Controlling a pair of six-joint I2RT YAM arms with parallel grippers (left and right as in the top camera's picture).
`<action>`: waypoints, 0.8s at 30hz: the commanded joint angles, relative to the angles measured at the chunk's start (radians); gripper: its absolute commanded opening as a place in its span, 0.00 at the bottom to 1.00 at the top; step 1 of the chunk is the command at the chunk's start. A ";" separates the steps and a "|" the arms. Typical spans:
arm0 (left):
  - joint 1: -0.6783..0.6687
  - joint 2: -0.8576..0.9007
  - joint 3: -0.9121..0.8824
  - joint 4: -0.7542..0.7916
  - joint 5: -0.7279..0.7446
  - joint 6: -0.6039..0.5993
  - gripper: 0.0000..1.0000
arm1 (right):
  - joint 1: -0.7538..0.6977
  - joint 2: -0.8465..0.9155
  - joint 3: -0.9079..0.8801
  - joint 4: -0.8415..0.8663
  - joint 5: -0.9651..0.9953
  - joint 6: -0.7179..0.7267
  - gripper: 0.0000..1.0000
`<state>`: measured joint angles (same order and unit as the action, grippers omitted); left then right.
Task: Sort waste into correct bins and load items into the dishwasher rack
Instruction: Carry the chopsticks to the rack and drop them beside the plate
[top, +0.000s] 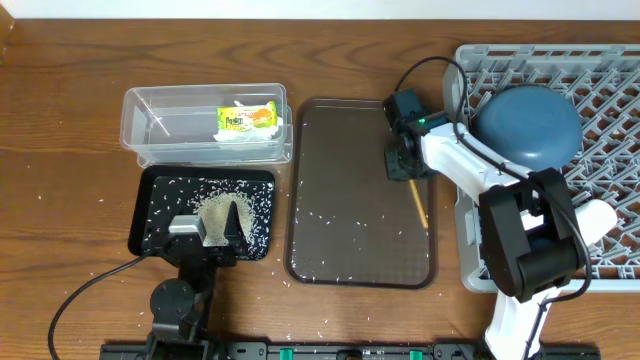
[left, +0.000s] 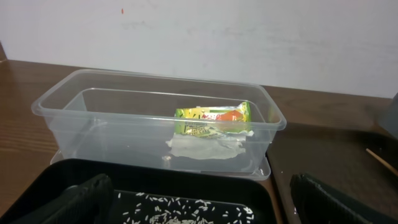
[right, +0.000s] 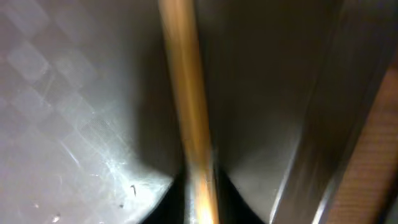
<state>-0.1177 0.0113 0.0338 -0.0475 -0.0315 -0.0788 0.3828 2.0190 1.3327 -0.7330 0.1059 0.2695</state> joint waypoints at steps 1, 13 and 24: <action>0.008 -0.007 -0.030 -0.019 -0.006 -0.008 0.94 | -0.006 0.038 -0.013 -0.012 -0.061 -0.011 0.01; 0.008 -0.007 -0.030 -0.019 -0.006 -0.008 0.93 | -0.145 -0.339 -0.005 -0.025 -0.148 -0.182 0.01; 0.008 -0.007 -0.030 -0.019 -0.006 -0.008 0.94 | -0.397 -0.391 -0.006 -0.019 -0.174 -0.267 0.01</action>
<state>-0.1177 0.0109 0.0338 -0.0471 -0.0315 -0.0788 0.0006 1.5772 1.3304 -0.7467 -0.0383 0.0360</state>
